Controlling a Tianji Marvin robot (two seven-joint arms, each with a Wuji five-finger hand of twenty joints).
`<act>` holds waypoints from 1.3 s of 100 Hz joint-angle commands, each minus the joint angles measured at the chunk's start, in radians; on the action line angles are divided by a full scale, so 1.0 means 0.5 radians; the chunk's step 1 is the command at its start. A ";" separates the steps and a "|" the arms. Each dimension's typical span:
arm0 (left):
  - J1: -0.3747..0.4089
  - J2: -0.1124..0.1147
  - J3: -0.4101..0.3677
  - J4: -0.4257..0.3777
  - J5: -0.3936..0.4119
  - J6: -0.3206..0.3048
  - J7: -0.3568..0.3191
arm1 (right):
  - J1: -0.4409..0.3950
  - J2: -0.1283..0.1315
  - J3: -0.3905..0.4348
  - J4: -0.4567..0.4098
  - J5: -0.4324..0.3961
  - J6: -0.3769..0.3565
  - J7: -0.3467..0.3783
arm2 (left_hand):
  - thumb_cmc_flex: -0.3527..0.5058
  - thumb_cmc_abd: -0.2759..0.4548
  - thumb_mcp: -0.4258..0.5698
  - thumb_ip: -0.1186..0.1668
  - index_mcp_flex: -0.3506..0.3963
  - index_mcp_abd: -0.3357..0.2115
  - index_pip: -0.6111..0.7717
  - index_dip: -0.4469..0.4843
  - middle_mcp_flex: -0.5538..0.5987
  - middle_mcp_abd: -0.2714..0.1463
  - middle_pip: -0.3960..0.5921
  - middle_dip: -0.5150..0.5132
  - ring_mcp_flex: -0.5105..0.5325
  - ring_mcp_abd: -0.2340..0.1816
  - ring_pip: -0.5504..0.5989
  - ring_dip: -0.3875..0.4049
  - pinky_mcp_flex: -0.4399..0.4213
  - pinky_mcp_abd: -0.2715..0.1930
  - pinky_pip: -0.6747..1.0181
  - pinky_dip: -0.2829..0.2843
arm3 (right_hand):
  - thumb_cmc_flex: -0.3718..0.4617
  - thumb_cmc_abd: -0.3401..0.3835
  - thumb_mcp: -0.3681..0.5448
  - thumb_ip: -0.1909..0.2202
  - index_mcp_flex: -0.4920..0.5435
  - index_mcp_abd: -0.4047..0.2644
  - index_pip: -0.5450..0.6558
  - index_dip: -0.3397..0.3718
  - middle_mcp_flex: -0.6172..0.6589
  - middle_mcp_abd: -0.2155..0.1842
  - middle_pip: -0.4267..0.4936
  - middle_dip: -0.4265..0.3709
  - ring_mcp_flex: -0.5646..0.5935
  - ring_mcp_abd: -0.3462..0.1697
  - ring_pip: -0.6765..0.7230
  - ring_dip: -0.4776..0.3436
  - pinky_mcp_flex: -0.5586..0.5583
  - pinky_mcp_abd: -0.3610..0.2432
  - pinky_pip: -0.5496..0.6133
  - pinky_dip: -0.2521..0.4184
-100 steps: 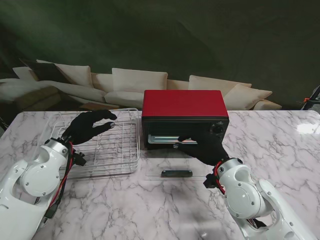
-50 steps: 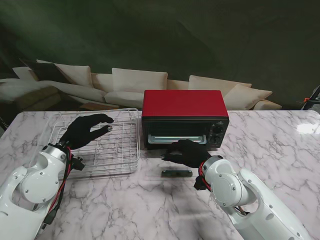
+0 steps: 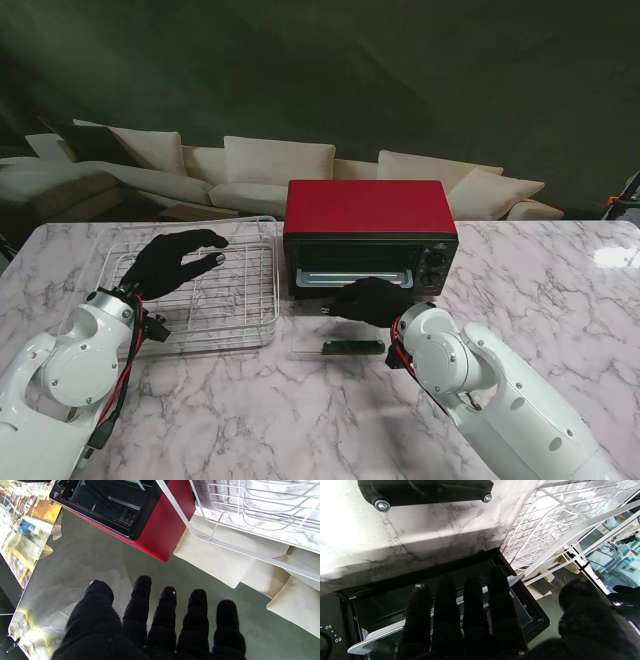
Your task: Slide the trays into the oven
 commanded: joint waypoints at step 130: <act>-0.032 0.006 0.004 0.016 0.004 -0.019 -0.079 | 0.527 -0.157 -0.339 0.642 0.240 -0.025 -0.265 | 0.021 0.110 -0.056 -0.036 0.027 0.022 -0.024 -0.020 0.037 0.011 -0.006 0.013 0.042 0.010 0.009 0.032 -0.026 0.061 -0.056 0.037 | -0.151 -0.014 0.282 0.018 -0.116 -0.170 0.186 -0.068 -0.034 -0.180 0.007 0.028 -0.122 -0.150 0.123 0.124 -0.251 0.202 -0.083 0.209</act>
